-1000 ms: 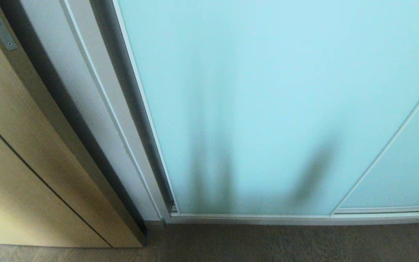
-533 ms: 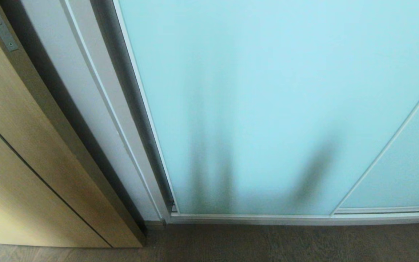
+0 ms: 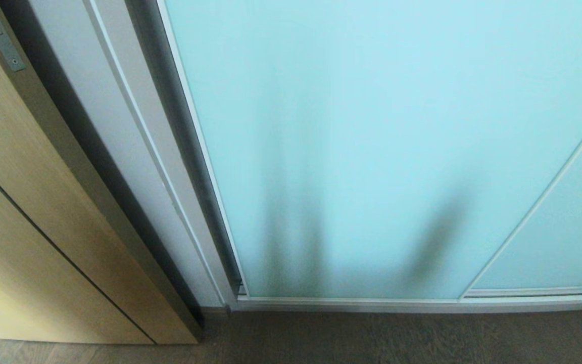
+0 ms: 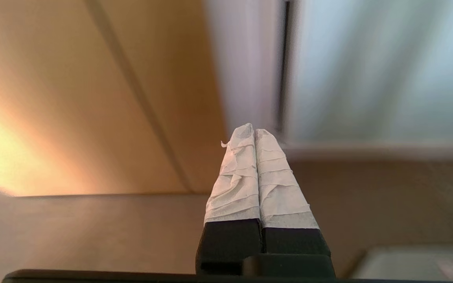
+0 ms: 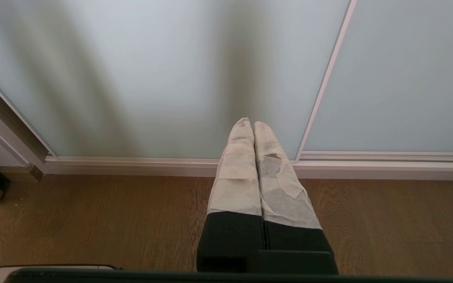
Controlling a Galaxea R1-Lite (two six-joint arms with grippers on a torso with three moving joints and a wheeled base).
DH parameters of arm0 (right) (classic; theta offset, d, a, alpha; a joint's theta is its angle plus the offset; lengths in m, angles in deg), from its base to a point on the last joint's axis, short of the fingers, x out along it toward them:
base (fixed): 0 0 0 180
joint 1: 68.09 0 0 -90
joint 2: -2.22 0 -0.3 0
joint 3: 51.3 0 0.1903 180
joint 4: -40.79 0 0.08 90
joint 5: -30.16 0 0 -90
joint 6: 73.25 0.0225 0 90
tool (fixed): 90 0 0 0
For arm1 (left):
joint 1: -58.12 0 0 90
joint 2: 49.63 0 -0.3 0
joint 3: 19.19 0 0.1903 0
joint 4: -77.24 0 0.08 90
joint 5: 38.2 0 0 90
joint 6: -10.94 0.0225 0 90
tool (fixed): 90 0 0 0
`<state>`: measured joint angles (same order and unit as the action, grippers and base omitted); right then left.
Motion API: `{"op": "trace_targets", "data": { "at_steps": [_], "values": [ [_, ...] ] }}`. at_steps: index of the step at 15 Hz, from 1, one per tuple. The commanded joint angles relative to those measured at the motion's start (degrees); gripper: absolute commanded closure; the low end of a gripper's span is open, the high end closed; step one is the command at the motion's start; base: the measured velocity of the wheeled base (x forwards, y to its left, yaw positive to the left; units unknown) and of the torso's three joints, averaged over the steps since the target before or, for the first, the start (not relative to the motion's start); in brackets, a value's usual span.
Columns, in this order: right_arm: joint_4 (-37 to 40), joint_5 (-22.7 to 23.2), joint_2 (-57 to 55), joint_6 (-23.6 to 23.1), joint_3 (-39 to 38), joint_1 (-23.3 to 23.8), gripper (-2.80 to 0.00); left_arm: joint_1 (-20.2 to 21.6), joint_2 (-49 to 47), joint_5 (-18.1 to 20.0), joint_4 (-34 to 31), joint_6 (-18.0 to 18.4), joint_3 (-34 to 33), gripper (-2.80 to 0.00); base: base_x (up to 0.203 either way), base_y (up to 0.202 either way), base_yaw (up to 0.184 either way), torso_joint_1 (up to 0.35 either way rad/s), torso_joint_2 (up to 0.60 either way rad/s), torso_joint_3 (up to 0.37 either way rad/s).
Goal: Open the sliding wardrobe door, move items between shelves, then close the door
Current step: Close the door
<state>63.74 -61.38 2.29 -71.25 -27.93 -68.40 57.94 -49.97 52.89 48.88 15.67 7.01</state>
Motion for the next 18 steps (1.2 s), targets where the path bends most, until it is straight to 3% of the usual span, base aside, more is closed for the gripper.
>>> {"op": "trace_targets", "data": {
  "at_steps": [1, 18],
  "values": [
    [-0.02, 0.04, 0.10, 0.02, 0.00, 0.04, 0.00, 0.01, 0.25, 1.28, 0.51, -0.69, -1.33, 0.00, 0.000, 0.000, 0.000, 0.000, 0.00, 0.000],
    [-0.02, -0.04, 0.10, 0.02, -0.09, -0.05, 0.00, 0.01, 0.25, 1.28, 0.95, -0.78, -1.51, 0.00, 0.000, 0.000, 0.000, 0.000, 0.00, 0.000]
  ]
}}
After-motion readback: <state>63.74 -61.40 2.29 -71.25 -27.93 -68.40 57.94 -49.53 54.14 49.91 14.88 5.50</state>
